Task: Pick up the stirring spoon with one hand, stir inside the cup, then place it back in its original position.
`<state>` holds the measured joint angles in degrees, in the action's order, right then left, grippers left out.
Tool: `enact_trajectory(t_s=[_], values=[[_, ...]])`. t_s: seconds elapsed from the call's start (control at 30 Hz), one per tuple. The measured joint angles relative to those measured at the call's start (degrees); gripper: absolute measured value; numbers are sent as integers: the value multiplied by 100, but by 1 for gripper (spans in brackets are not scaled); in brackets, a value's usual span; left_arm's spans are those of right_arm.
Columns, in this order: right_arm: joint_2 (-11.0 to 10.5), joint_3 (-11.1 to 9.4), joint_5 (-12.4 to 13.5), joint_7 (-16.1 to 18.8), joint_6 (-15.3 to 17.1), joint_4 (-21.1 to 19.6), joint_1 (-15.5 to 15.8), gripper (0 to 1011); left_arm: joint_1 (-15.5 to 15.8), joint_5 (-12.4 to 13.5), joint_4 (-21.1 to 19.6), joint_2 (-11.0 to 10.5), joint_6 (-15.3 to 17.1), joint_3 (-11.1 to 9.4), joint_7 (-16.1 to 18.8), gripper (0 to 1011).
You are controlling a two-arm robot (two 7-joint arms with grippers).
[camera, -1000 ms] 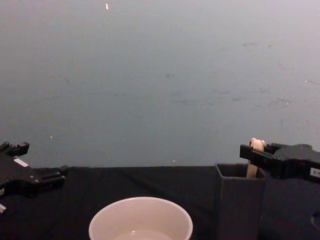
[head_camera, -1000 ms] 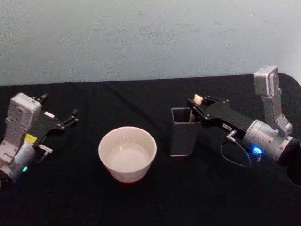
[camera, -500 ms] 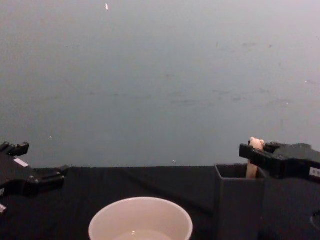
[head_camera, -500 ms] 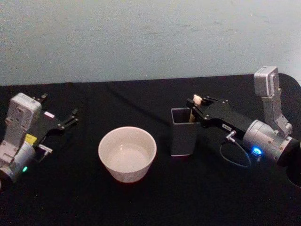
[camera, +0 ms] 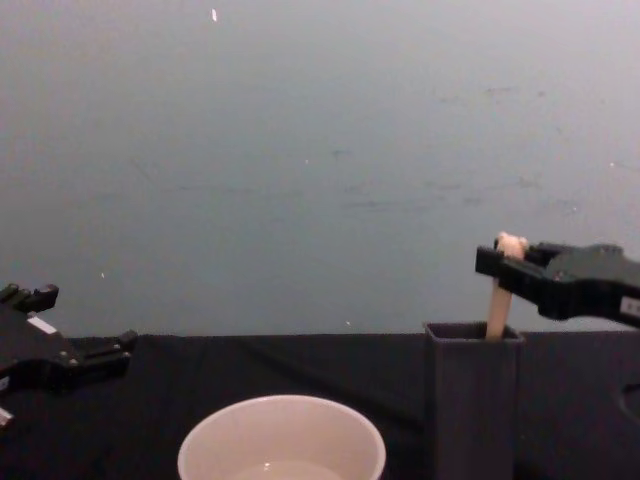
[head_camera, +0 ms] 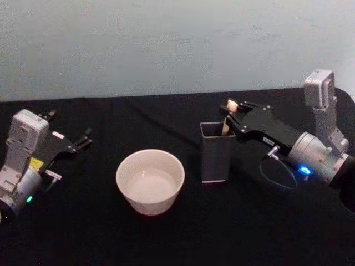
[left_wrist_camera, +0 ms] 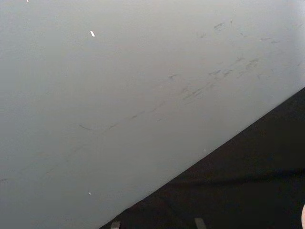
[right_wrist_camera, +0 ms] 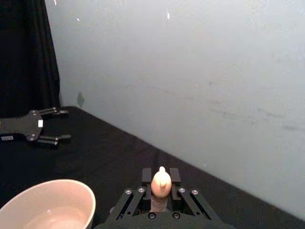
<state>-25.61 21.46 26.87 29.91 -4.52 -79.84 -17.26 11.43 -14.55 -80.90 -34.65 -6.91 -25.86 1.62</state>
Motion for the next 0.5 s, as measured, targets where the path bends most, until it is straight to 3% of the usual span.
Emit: enact_trajectory(t_s=[0.5], values=[[-106, -168, 39, 127, -218, -398, 73, 214, 0, 0, 0, 0, 0, 0, 0, 1001]])
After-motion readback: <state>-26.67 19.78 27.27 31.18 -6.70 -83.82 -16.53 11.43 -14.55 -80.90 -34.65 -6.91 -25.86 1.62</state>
